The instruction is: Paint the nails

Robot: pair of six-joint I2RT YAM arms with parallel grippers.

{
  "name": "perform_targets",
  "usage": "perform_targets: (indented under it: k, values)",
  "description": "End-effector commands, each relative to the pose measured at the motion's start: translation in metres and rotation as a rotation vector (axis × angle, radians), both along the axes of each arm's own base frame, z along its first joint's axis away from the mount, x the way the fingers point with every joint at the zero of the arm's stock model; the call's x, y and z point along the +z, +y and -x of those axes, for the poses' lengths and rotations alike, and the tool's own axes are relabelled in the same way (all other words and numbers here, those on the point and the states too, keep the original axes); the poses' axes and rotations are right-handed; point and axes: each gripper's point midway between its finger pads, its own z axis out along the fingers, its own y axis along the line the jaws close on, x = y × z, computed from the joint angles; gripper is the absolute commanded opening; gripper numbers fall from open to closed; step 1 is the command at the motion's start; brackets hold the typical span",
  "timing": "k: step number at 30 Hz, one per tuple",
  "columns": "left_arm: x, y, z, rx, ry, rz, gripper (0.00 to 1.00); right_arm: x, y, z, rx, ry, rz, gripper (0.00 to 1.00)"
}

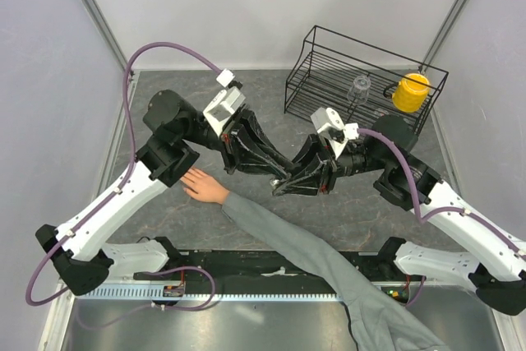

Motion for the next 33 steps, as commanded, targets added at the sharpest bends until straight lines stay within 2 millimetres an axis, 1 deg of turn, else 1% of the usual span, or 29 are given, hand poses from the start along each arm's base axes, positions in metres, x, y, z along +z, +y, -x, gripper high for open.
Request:
perform_targets:
  k: [1,2,3,4,5,6,7,8,9,11,12,13,14,16,17,18,19,20,21,24,26,29,32,33]
  values:
    - [-0.016,0.002,-0.053,0.201,0.035,-0.099,0.02,0.039,-0.023,0.035,0.132,-0.173,-0.117,0.00]
    - [-0.015,0.003,-0.066,0.284,0.049,-0.106,0.05,0.041,-0.021,0.025,0.069,-0.179,-0.118,0.00]
    - [-0.015,0.006,-0.100,0.492,0.092,-0.118,0.18,0.033,-0.017,0.014,0.018,-0.170,-0.086,0.00]
    - [-0.010,0.013,-0.112,0.587,0.103,-0.106,0.50,0.030,-0.015,0.004,-0.033,-0.176,-0.071,0.00]
    - [-0.008,0.019,-0.121,0.660,0.111,-0.099,0.61,0.030,-0.014,-0.005,-0.084,-0.186,-0.061,0.00]
    - [-0.008,0.026,-0.137,0.773,0.130,-0.086,0.70,0.021,-0.010,-0.030,-0.209,-0.184,-0.022,0.00]
    - [-0.004,0.031,-0.140,0.811,0.133,-0.066,0.89,0.017,-0.009,-0.042,-0.266,-0.181,-0.001,0.00]
    - [0.005,0.041,-0.134,0.835,0.123,-0.027,0.95,0.014,-0.007,-0.056,-0.330,-0.167,0.022,0.00]
    - [0.003,0.045,-0.138,0.874,0.143,-0.018,1.00,0.008,-0.008,-0.077,-0.438,-0.173,0.055,0.00]
    - [0.014,0.054,-0.131,0.892,0.145,0.029,1.00,0.002,-0.009,-0.102,-0.555,-0.152,0.091,0.00]
    - [0.013,0.055,-0.132,0.901,0.169,0.032,1.00,0.000,-0.012,-0.115,-0.627,-0.144,0.110,0.00]
    - [0.015,0.056,-0.130,0.896,0.180,0.039,0.99,0.001,-0.013,-0.121,-0.655,-0.143,0.112,0.00]
    - [0.015,0.055,-0.129,0.892,0.190,0.041,0.97,-0.001,-0.011,-0.127,-0.676,-0.140,0.121,0.00]
    - [0.013,0.050,-0.127,0.889,0.229,0.038,0.87,0.000,-0.014,-0.138,-0.737,-0.129,0.123,0.00]
    - [0.011,0.048,-0.128,0.897,0.242,0.036,0.84,0.000,-0.014,-0.142,-0.755,-0.124,0.126,0.00]
    - [0.009,0.044,-0.128,0.913,0.253,0.036,0.81,0.000,-0.014,-0.144,-0.766,-0.122,0.126,0.00]
    - [0.009,0.042,-0.129,0.927,0.257,0.035,0.75,0.001,-0.015,-0.145,-0.774,-0.122,0.125,0.00]
    - [0.007,0.041,-0.131,0.946,0.259,0.035,0.74,0.001,-0.015,-0.146,-0.775,-0.123,0.124,0.00]
    - [0.004,0.039,-0.136,0.986,0.270,0.033,0.74,0.001,-0.015,-0.145,-0.774,-0.123,0.124,0.00]
    - [-0.003,0.037,-0.146,1.036,0.294,0.024,0.70,0.004,-0.016,-0.144,-0.776,-0.125,0.118,0.00]
    - [-0.007,0.033,-0.149,1.037,0.313,0.016,0.69,0.006,-0.018,-0.145,-0.784,-0.128,0.113,0.00]
    - [-0.013,0.025,-0.150,1.017,0.334,0.005,0.69,0.006,-0.019,-0.145,-0.787,-0.127,0.111,0.00]
    - [-0.014,0.017,-0.149,0.988,0.345,0.003,0.68,0.008,-0.018,-0.144,-0.781,-0.125,0.103,0.00]
    - [-0.014,0.015,-0.148,0.974,0.345,0.005,0.66,0.008,-0.017,-0.144,-0.780,-0.123,0.102,0.00]
